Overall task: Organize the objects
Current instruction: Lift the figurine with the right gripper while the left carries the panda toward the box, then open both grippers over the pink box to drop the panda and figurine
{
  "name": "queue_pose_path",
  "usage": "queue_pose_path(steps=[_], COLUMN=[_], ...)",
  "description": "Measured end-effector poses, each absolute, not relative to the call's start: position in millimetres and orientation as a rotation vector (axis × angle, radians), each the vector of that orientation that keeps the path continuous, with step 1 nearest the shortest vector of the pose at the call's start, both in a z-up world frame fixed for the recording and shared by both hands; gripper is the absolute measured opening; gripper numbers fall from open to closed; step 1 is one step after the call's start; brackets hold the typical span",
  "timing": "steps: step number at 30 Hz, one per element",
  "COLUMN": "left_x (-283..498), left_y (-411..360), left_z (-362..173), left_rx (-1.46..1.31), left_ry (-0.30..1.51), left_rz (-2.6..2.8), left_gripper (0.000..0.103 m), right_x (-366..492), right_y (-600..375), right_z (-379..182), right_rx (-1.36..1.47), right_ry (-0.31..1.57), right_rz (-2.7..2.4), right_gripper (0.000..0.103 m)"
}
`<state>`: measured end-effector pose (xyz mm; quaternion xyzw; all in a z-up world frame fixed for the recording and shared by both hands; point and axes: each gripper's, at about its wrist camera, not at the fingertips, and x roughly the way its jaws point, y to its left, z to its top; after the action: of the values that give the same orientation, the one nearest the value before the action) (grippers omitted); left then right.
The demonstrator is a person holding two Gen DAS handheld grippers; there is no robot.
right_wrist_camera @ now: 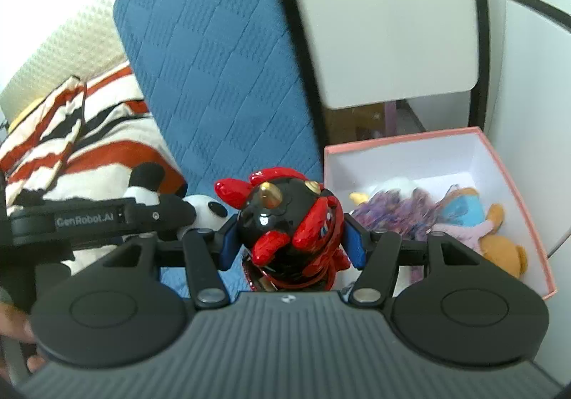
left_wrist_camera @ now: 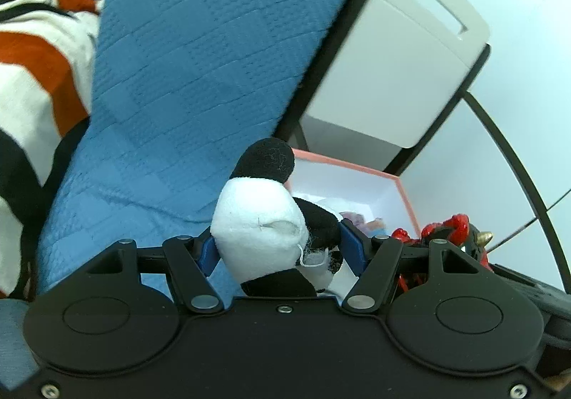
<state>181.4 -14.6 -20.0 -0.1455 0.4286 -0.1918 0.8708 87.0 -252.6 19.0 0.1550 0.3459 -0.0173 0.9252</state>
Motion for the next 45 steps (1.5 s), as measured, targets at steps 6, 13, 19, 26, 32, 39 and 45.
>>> queue_pose_path(steps=[6,13,19,26,32,39,45], left_x=[186,196,206,210,205,208,207], left_y=[-63,-119,-166,-211,-231,-240,-238], left_z=[-3,3,-22,-68,-101,-123,-119], left_rx=[-0.278,-0.251,-0.225,-0.202,-0.172,-0.150,-0.142], left_ry=[0.886,0.888,0.946,1.048,1.114,1.147,1.145], left_rz=[-0.442,-0.473,-0.492,-0.485,-0.480,-0.472,-0.480], left_gripper=[0.065,0.065,0.065,0.065,0.065,0.066,0.087], right_x=[84,79,77,78,82,86,88], right_y=[-292,-337,-374,-406,-426,-433,-439], right_z=[32,33,10,-37,-82,-118,-125], right_rx=[0.336,0.350,0.370,0.396,0.410,0.439,0.469], right_ry=[0.669,0.659,0.695,0.772,0.847,0.915,0.936], right_rz=[-0.056,-0.097,-0.144,-0.178,-0.188,-0.188,-0.204], right_gripper=[0.061,0.061,0.061,0.061,0.061,0.061,0.066])
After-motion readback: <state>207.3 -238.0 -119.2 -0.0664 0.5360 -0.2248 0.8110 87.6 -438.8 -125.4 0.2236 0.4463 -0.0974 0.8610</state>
